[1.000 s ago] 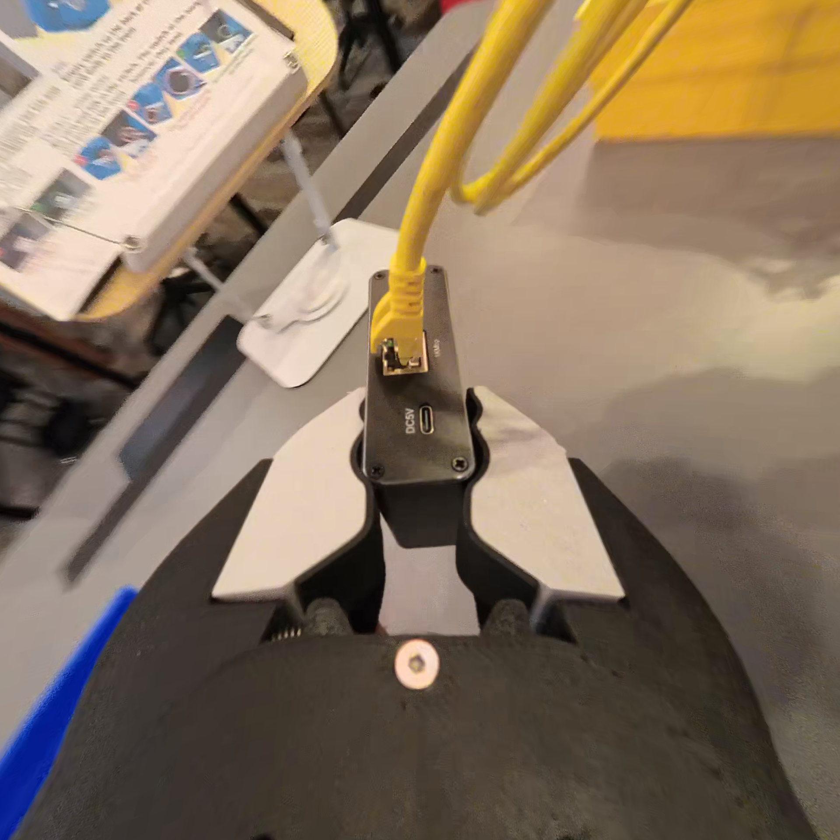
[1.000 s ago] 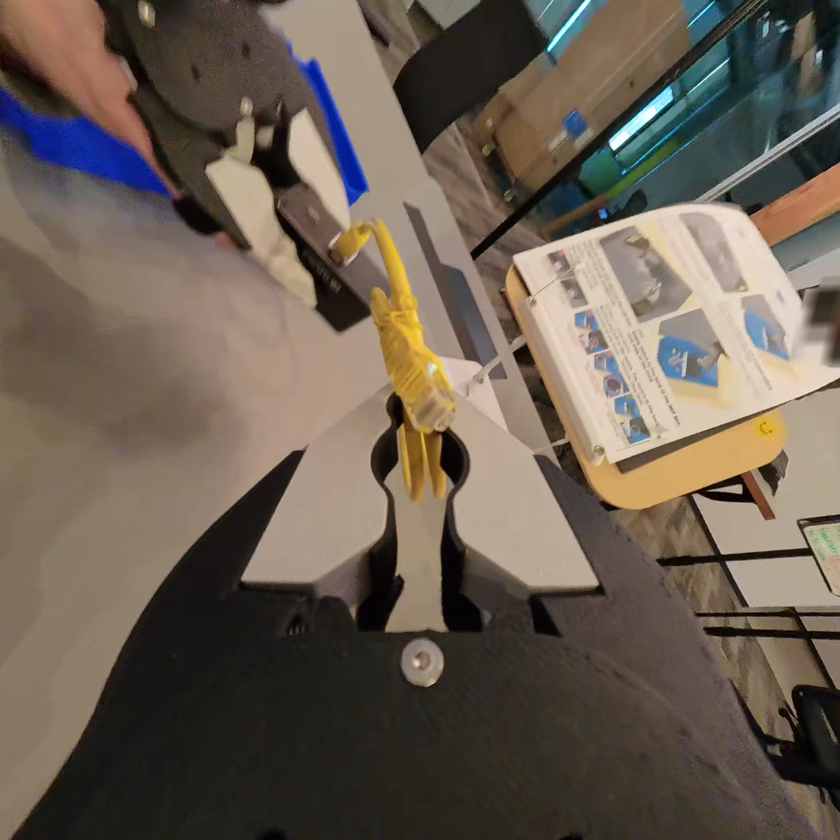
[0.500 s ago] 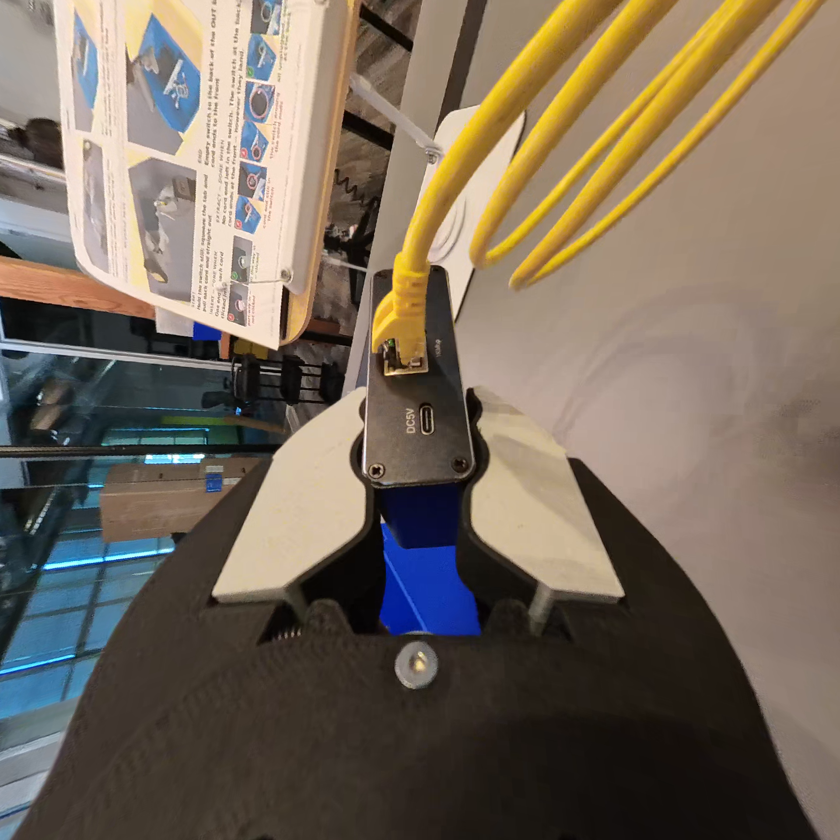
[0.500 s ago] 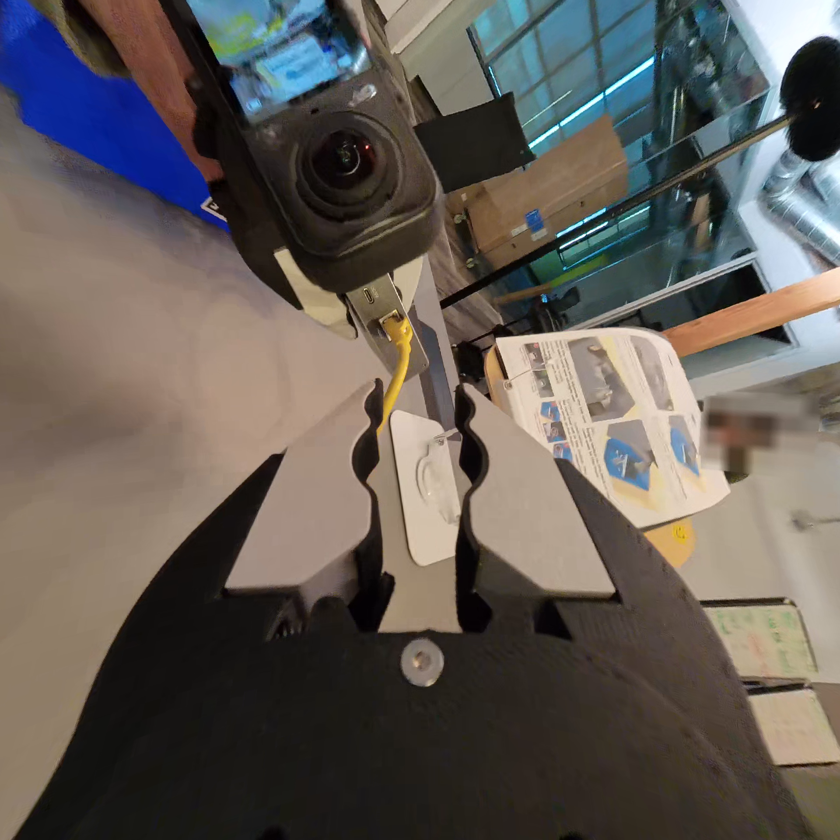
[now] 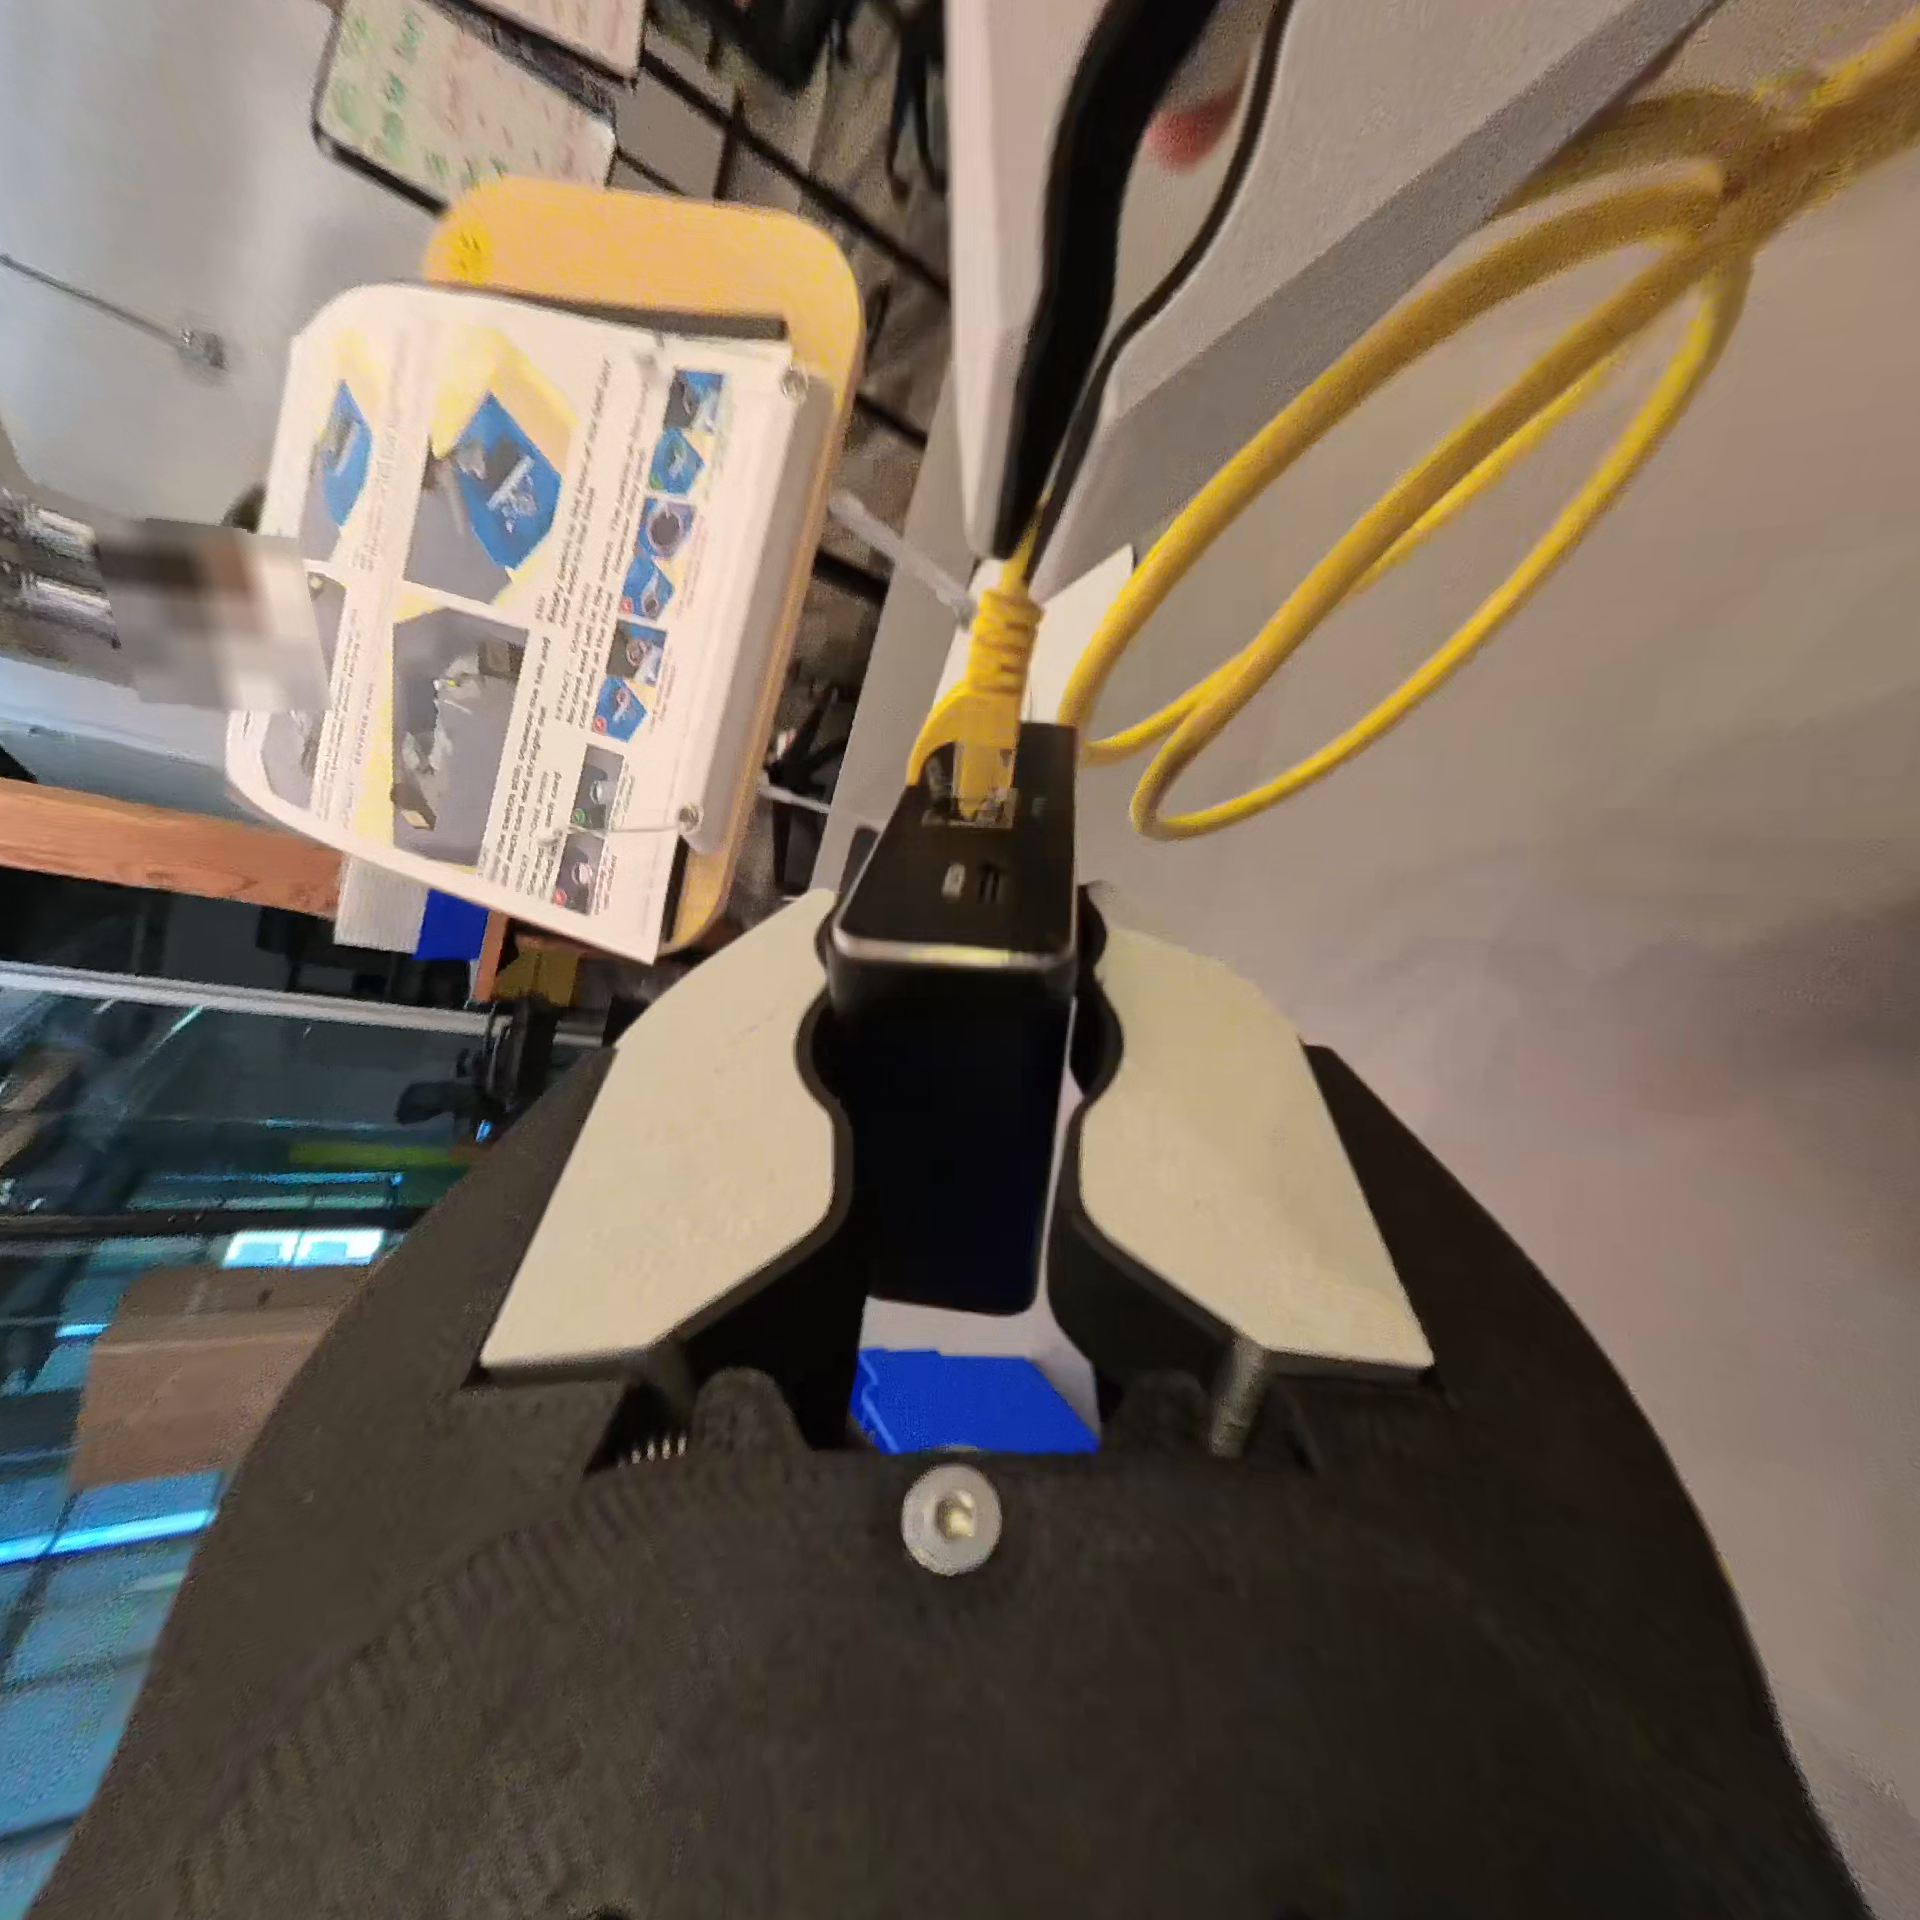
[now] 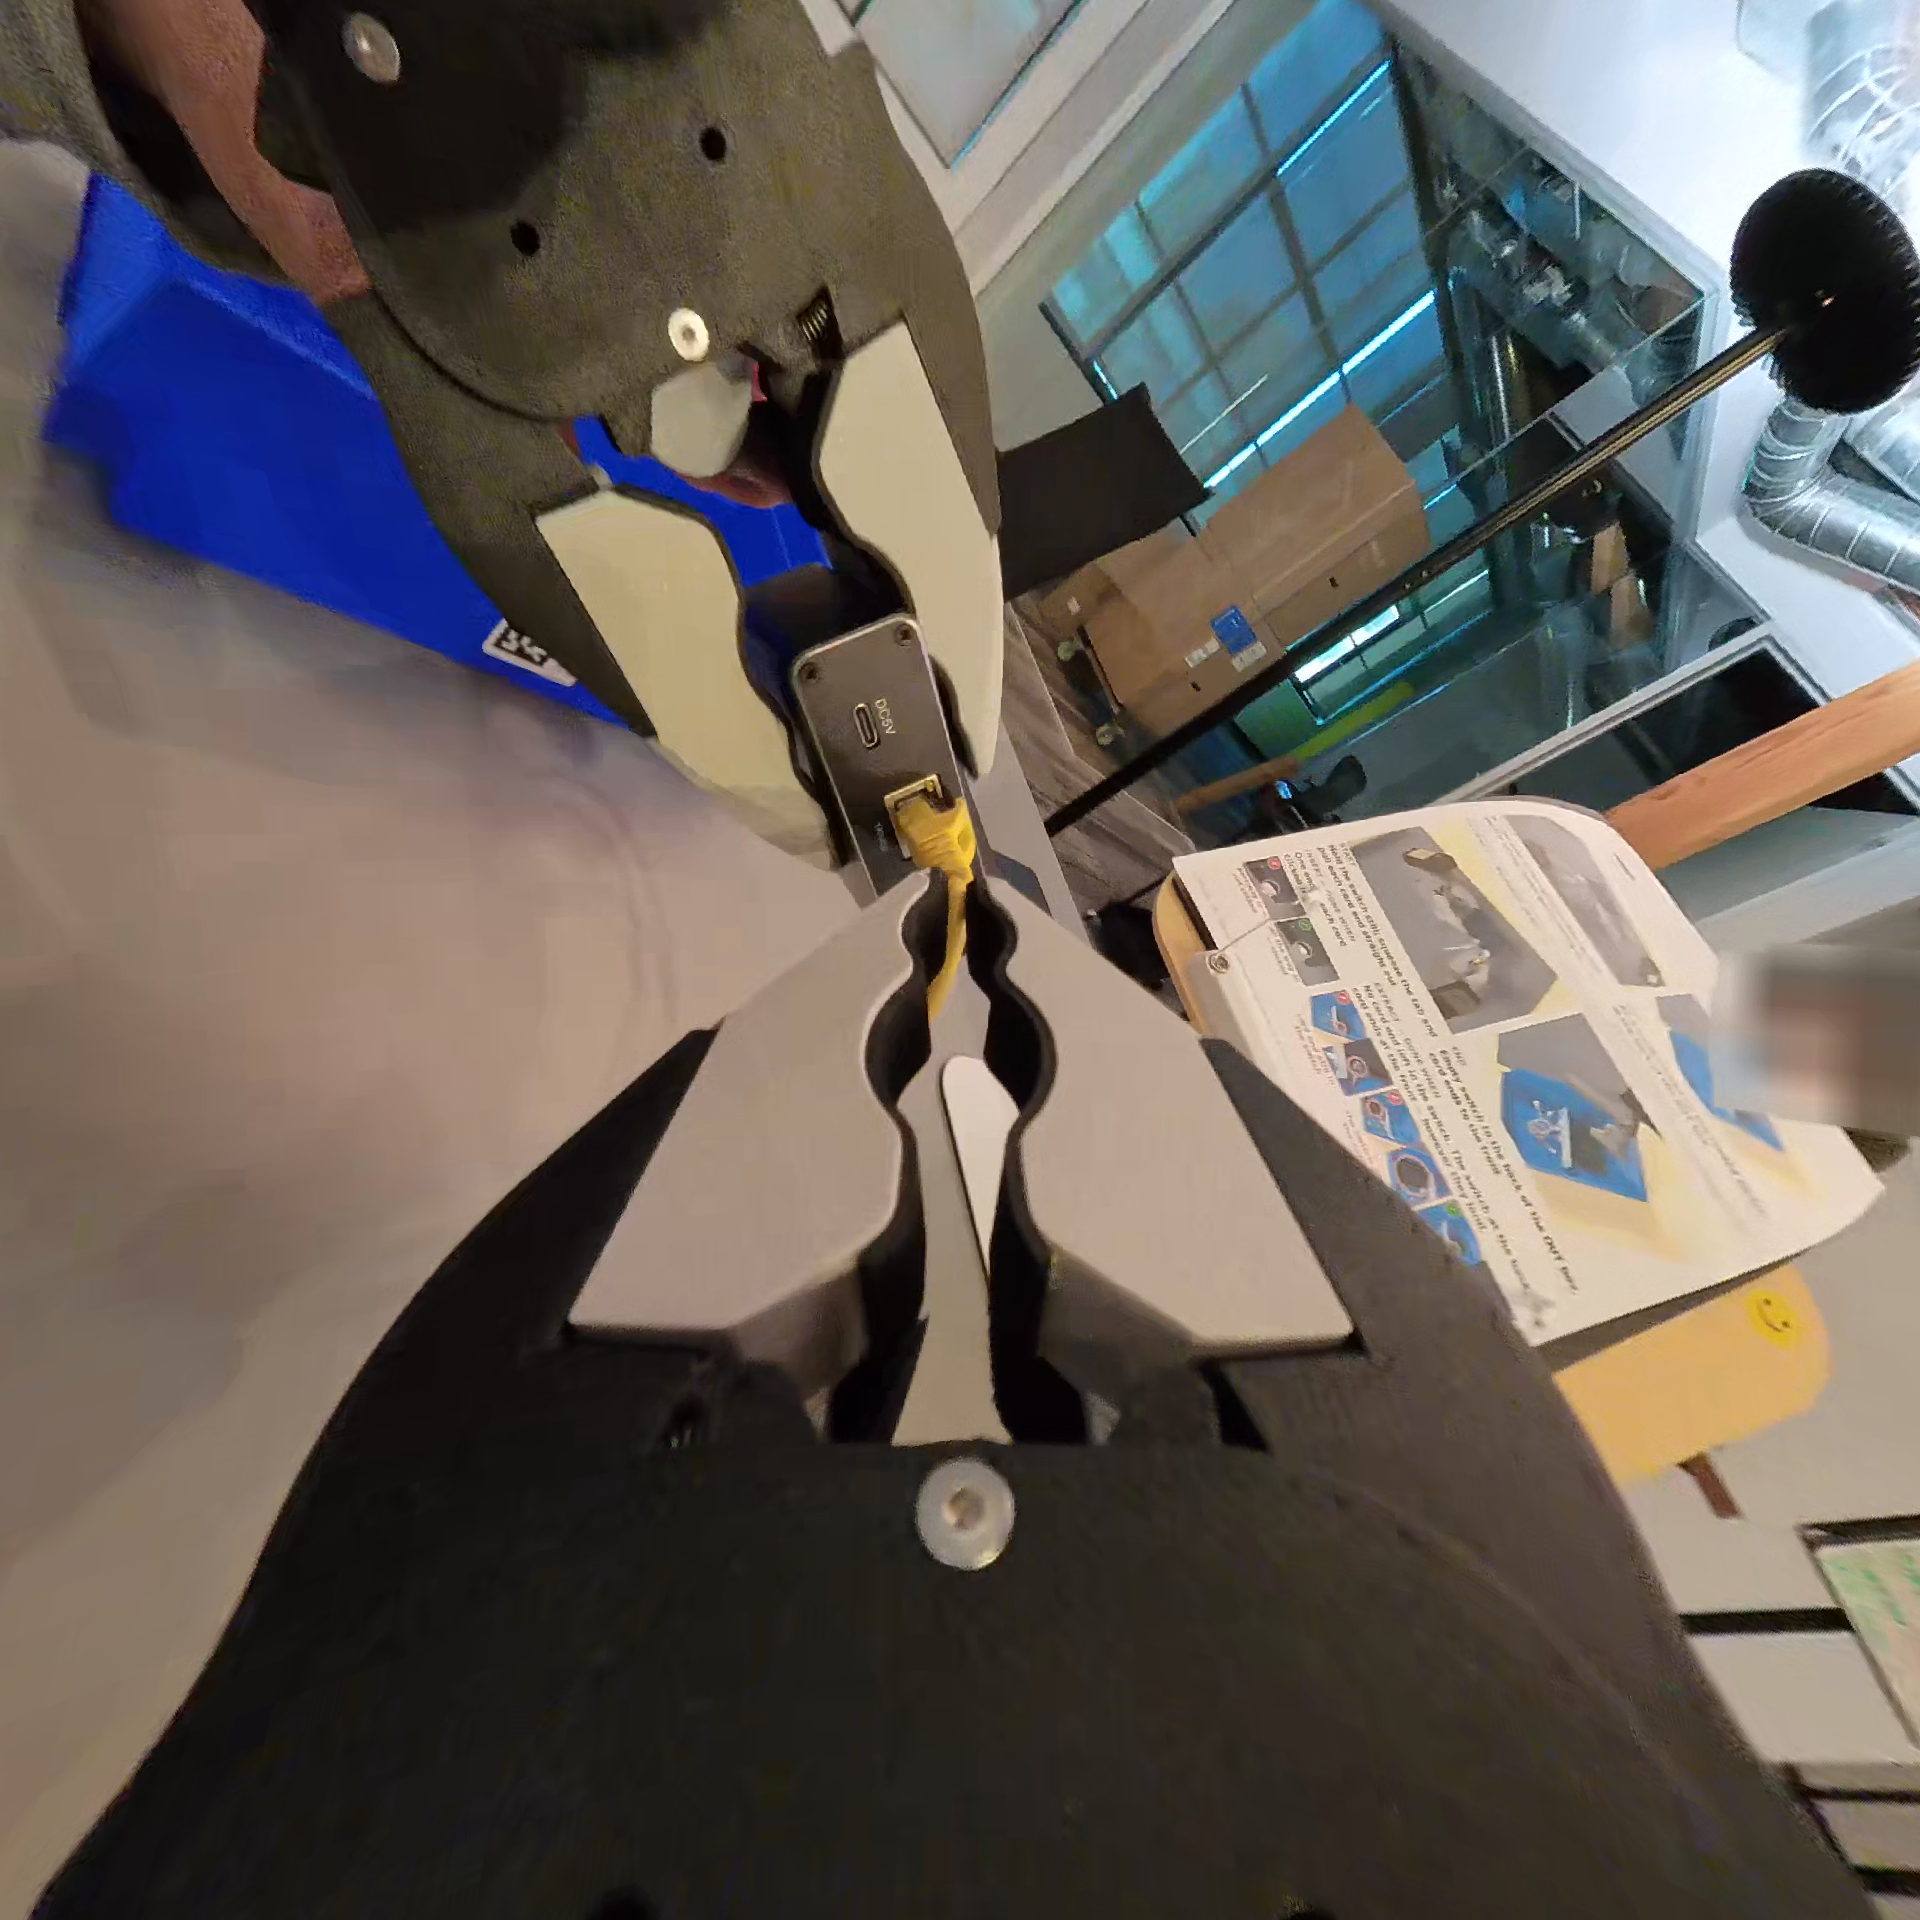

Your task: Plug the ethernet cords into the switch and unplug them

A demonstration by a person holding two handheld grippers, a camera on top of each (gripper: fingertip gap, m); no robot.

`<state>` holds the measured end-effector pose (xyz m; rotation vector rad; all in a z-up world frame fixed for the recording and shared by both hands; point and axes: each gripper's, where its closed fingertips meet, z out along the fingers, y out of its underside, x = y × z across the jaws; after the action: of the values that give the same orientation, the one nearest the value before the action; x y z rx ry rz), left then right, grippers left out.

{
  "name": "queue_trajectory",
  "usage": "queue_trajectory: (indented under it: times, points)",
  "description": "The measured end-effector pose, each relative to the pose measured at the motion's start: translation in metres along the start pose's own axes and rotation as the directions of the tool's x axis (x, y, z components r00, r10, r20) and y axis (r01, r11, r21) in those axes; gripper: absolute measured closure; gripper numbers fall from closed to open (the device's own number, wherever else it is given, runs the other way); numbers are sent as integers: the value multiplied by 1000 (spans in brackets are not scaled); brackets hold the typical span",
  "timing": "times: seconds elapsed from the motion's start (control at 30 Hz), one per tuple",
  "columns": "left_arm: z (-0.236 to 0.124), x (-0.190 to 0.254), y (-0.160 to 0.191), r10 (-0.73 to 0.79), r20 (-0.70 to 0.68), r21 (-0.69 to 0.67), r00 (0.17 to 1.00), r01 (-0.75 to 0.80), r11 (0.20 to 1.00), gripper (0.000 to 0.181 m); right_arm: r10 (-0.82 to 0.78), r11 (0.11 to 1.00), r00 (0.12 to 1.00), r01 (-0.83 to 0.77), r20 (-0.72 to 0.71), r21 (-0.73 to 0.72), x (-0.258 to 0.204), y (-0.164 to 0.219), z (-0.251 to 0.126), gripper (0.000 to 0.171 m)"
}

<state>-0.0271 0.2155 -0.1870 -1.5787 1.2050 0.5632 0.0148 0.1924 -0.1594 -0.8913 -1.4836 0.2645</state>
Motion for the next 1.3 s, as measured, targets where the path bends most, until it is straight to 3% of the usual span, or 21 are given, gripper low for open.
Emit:
queue_trajectory:
  times: [0.17,0.23,0.3,0.47,0.6,0.7,0.77,0.87,0.97,1.3]
  points:
    - [-8,-7,-2,-12,-33,97,999,15,995,123,137,982,990,-138,11,129,14,-10,-14,171]
    - [-6,-2,-3,-36,-61,144,998,45,989,153,163,973,986,-166,31,157,17,-15,-17,171]
    - [-6,5,-7,-89,-103,220,991,109,969,181,163,981,985,-168,51,101,10,-3,-12,171]
    - [16,43,4,-68,-208,153,976,101,983,181,254,966,963,-248,89,-70,-12,35,-5,171]
    - [22,42,13,-50,-179,102,983,69,992,181,374,896,927,-357,16,-265,-15,82,-4,171]
    - [27,35,19,-98,-178,55,979,110,992,181,474,832,879,-463,-43,-307,-16,99,-4,171]
    - [31,30,23,-124,-165,57,978,135,989,169,462,825,880,-473,-113,-309,-11,106,-6,170]
    - [43,33,32,-151,-199,5,968,155,988,153,497,772,844,-536,-201,-342,-5,129,-6,148]
    - [58,32,32,-119,-240,-43,964,112,993,135,535,731,797,-603,-280,-319,11,138,-2,142]
    - [115,2,48,-91,-376,-144,922,38,989,123,577,601,769,-627,-275,-495,44,200,52,142]
